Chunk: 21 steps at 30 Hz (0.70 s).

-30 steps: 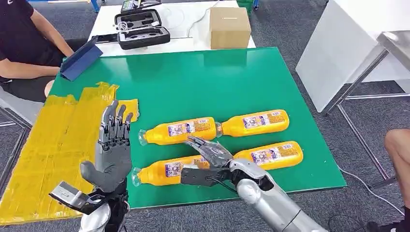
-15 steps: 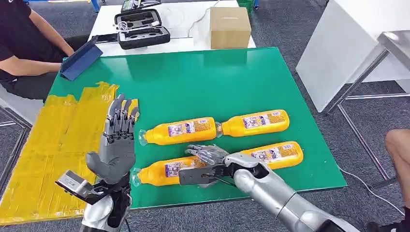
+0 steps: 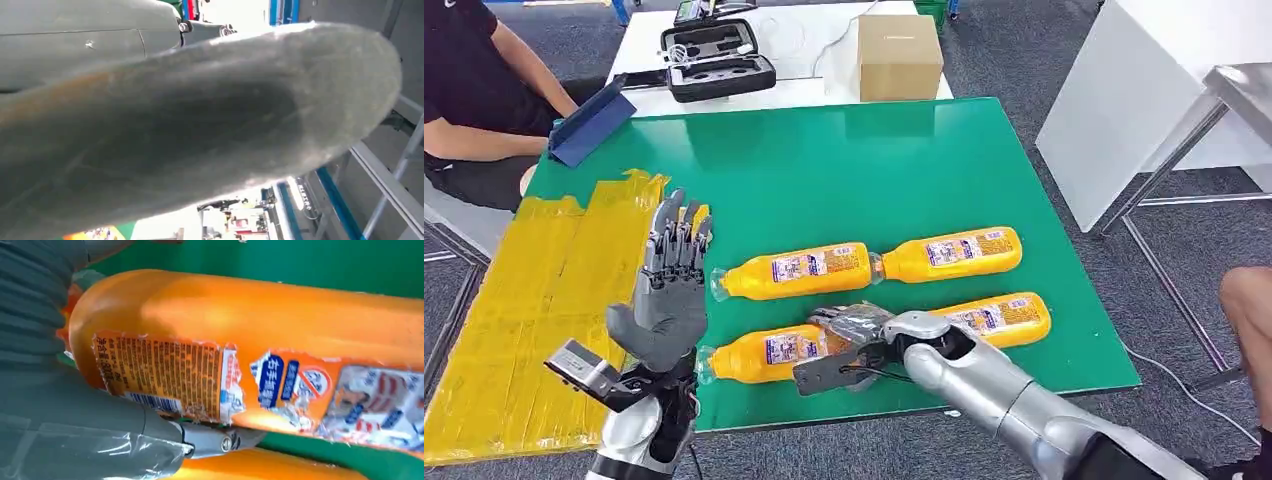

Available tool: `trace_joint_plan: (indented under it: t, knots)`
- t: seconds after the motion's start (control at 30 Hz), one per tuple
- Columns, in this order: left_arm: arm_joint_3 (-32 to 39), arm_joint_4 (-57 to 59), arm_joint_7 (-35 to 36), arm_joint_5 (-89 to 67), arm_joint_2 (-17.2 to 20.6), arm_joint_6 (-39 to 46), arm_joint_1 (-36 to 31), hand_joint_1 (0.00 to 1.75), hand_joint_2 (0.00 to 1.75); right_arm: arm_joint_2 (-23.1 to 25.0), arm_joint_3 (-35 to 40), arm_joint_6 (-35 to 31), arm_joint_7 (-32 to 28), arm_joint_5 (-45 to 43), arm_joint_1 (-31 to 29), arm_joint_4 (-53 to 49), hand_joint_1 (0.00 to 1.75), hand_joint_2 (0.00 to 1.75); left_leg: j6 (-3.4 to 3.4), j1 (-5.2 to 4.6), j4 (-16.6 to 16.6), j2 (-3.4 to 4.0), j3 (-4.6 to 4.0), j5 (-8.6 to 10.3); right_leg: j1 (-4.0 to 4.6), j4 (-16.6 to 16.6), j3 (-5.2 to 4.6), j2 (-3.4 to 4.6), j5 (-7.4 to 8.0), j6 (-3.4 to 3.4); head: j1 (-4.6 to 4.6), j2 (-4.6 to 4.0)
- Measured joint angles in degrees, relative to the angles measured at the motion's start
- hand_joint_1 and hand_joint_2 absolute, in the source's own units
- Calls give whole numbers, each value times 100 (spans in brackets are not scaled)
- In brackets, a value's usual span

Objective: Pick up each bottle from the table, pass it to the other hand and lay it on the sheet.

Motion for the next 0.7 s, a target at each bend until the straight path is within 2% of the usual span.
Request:
trace_joint_plan:
  t: [0.27, 0.37, 0.7]
  knots:
    - [-22, 20, 0, 35, 2, 39, -39, 0, 0, 2, 234, -188, 100, 142, -109, 216, 164, 175, 0, 0, 0, 0, 3, 0, 0, -1, 3, 0, 0, 0, -2, 0]
    - [-26, 20, 0, 35, 2, 41, -42, 0, 0, 7, 271, -205, 98, 140, -127, 258, 175, 175, 0, 0, 0, 0, 4, 0, 0, -1, 4, 0, 0, 0, 2, 0]
    - [-35, 55, 0, 83, 2, 87, -84, 0, 0, 66, 360, -278, 85, 280, -166, 439, 175, 175, -1, 1, 0, 6, 18, -1, 1, -1, 11, 2, 1, -1, 0, 0]
